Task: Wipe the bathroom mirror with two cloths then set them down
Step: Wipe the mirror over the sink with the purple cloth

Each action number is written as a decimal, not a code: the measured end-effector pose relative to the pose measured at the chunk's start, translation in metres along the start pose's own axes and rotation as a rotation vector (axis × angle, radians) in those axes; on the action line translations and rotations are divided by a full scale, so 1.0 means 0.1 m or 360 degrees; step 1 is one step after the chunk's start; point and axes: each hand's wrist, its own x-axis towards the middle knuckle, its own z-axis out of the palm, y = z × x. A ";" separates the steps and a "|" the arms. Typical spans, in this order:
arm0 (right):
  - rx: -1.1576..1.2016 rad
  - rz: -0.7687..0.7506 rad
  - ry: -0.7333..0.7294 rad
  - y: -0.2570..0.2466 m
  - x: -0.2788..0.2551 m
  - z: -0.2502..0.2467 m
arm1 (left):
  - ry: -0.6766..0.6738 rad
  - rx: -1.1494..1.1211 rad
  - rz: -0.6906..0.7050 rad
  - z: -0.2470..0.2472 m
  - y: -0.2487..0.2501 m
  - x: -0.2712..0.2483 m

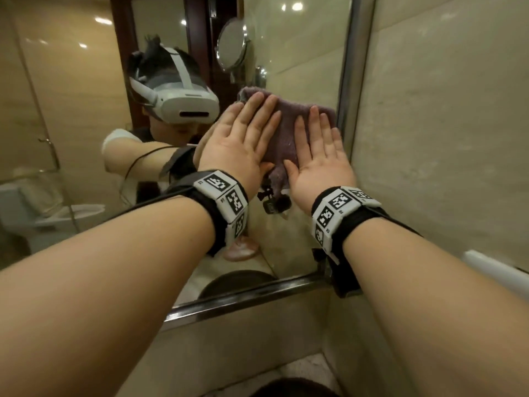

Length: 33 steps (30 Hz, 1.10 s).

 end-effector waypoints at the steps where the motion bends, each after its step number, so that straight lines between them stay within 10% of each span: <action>1: -0.0025 0.0047 -0.0040 0.04 -0.01 0.00 | 0.0012 0.0006 0.0025 0.00 0.07 0.06; 17: 0.0087 0.0005 -0.0025 0.07 -0.06 0.10 | 0.0173 0.0120 0.0134 0.13 0.07 0.02; 33: 0.0203 -0.0392 0.0131 -1.22 -0.16 0.01 | 0.0054 0.0091 -0.0032 0.47 -1.08 -1.01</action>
